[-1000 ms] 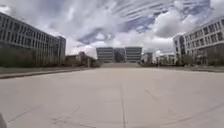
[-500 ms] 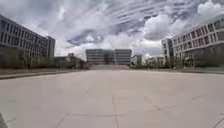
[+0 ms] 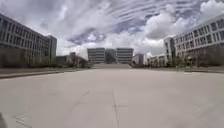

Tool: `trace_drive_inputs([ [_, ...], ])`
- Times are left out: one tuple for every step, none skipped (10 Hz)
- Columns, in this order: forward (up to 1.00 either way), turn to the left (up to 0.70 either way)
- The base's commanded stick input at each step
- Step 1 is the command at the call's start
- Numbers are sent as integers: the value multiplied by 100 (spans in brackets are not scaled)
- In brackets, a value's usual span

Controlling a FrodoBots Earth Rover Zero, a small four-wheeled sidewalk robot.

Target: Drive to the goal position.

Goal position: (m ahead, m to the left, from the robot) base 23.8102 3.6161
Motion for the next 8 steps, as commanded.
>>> trace_drive_inputs([
  [100,0],
  [100,0],
  [100,0],
  [100,0],
  [100,0],
  [100,0],
  [100,0],
  [100,0],
])
